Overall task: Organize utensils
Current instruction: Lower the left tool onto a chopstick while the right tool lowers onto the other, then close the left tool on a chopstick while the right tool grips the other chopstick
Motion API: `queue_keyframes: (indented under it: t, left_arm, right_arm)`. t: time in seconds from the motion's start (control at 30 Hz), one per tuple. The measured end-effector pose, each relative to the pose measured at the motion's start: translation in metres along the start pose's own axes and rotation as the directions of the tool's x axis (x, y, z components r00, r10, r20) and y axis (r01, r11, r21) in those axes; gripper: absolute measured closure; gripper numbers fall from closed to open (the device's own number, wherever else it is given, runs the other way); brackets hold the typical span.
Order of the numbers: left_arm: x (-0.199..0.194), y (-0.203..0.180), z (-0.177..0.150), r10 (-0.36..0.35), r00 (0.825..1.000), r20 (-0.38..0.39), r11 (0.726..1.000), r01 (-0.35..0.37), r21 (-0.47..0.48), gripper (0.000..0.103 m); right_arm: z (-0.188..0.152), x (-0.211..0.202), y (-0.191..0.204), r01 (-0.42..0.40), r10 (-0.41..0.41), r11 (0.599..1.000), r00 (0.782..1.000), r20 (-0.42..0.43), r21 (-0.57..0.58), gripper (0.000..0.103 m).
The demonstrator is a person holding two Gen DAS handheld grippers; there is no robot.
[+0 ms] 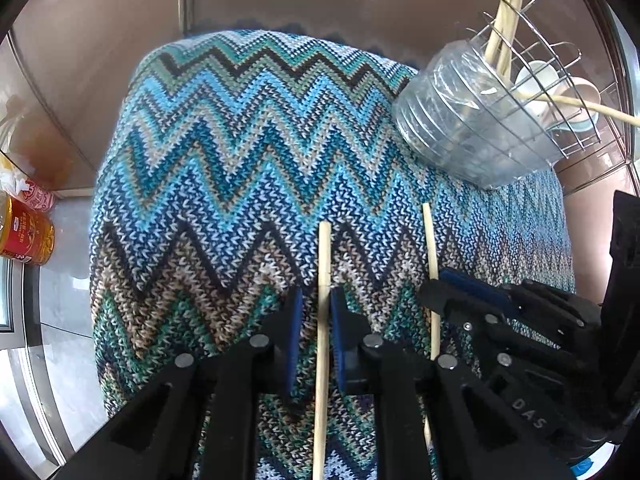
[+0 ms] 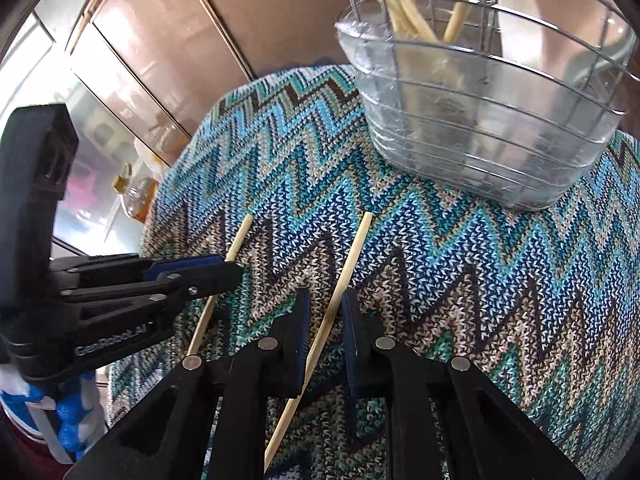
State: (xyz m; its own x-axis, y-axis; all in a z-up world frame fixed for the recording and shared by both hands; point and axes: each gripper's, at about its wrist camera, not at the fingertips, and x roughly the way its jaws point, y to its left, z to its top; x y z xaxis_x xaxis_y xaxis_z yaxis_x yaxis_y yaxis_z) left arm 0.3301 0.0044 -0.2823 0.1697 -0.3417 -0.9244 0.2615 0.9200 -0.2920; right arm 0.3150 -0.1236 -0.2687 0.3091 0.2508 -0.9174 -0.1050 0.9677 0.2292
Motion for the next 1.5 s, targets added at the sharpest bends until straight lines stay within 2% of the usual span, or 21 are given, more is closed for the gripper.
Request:
queue_keyframes:
  t: [0.2, 0.37, 0.7, 0.87, 1.0, 1.07, 1.3, 1.5]
  left_arm:
    - [0.001, -0.004, 0.001, 0.010, 1.000, -0.014, 1.000, -0.009, 0.020, 0.091]
    - [0.001, -0.006, 0.003, 0.024, 0.999, -0.029, 0.999, -0.023, 0.028, 0.091]
    - [0.007, -0.014, 0.010, 0.091, 0.993, -0.073, 0.995, -0.087, 0.056, 0.091]
    - [0.007, -0.017, 0.012, 0.114, 0.990, -0.085, 0.992, -0.110, 0.057, 0.091]
    - [0.007, -0.025, 0.013, 0.137, 0.989, -0.058, 0.990, -0.134, 0.051, 0.094]
    - [0.004, -0.027, 0.010, 0.128, 0.991, -0.029, 0.991, -0.127, 0.034, 0.098]
    - [-0.021, -0.026, -0.008, 0.102, 0.992, 0.071, 0.995, -0.101, -0.012, 0.098]
    - [-0.049, -0.035, -0.028, 0.112, 0.984, 0.137, 0.994, -0.112, -0.006, 0.098]
  right_arm:
    - [0.003, 0.012, 0.009, 0.017, -0.017, 1.000, 0.999, -0.038, -0.014, 0.089]
    - [0.008, 0.018, 0.005, -0.003, 0.003, 1.000, 0.998, -0.060, -0.001, 0.091]
    - [0.007, 0.014, 0.000, -0.055, 0.055, 0.998, 0.997, -0.050, 0.010, 0.095]
    - [-0.001, -0.007, -0.006, -0.084, 0.084, 0.996, 0.996, -0.025, -0.009, 0.097]
    - [-0.012, -0.031, -0.015, -0.113, 0.113, 0.993, 0.994, 0.010, -0.022, 0.097]
    - [-0.018, -0.043, -0.019, -0.123, 0.124, 0.992, 0.992, 0.031, -0.025, 0.097]
    - [-0.044, -0.086, -0.034, -0.143, 0.146, 0.989, 0.983, 0.114, -0.037, 0.097]
    - [-0.064, -0.122, -0.037, -0.161, 0.166, 0.986, 0.970, 0.178, -0.044, 0.098]
